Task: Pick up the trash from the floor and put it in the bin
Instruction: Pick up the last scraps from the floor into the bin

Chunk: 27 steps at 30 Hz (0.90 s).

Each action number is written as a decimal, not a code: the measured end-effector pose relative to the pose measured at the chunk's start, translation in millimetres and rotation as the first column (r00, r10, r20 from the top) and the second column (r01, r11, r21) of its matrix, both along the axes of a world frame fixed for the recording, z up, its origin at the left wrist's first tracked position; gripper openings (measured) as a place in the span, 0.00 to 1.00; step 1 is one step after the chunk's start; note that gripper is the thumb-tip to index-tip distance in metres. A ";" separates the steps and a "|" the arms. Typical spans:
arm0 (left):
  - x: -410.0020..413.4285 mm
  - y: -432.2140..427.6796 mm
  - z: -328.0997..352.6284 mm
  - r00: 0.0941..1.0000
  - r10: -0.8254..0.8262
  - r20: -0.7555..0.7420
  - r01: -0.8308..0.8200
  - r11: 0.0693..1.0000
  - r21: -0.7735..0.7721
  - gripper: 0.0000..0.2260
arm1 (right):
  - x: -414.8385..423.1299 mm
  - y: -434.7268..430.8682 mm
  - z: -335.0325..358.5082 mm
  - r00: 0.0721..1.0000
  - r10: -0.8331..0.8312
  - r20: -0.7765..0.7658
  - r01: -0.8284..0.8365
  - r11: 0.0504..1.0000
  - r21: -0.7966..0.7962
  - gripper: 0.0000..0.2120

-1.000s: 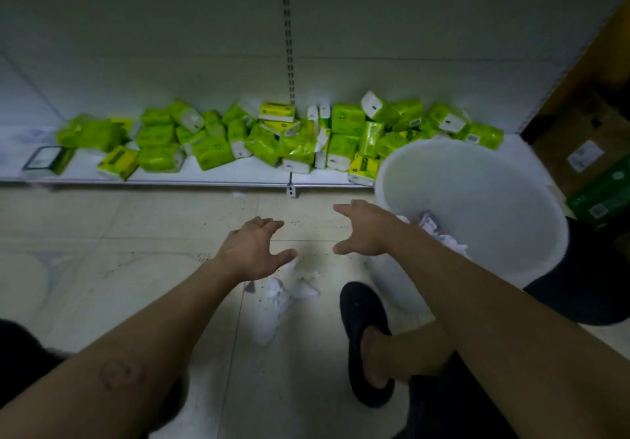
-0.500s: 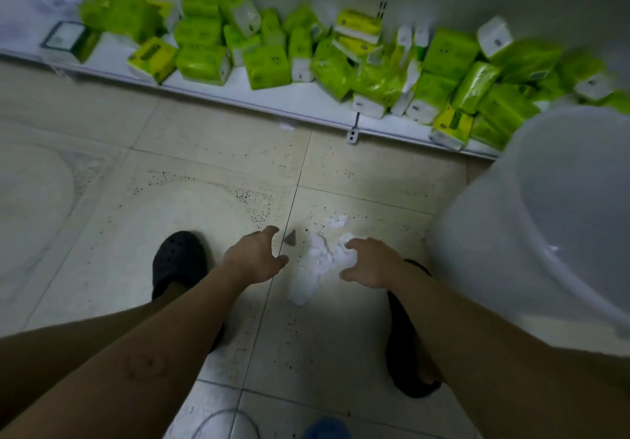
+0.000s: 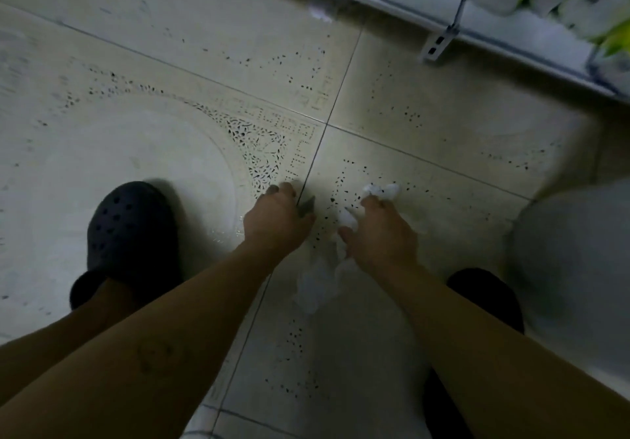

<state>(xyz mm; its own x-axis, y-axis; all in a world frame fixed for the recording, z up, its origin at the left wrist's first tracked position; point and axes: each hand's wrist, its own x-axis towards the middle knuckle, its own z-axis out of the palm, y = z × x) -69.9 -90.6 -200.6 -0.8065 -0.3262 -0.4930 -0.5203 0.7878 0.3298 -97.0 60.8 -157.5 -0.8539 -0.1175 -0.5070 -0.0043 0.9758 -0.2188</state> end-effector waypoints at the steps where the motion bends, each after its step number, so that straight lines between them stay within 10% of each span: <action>1: -2.5 0.2 -6.5 1.000 -0.023 -0.009 0.023 0.999 -0.027 0.24 | -4.3 -2.6 -7.0 1.000 -0.008 0.018 0.008 1.000 0.029 0.24; 6: -7.5 2.3 -21.1 0.996 -0.070 -0.060 0.065 0.995 -0.071 0.17 | -11.3 -2.2 -19.0 0.990 0.009 0.138 -0.016 0.999 0.048 0.07; 15: -8.9 11.3 3.5 0.972 0.233 -0.019 -0.220 0.942 0.255 0.05 | -9.8 9.5 10.9 0.980 -0.152 0.127 0.182 0.943 -0.279 0.07; 27: -22.5 25.0 208.1 0.947 0.086 -0.309 0.008 0.957 0.290 0.07 | -12.5 51.0 178.8 0.870 -0.489 0.058 0.432 0.701 -0.568 0.11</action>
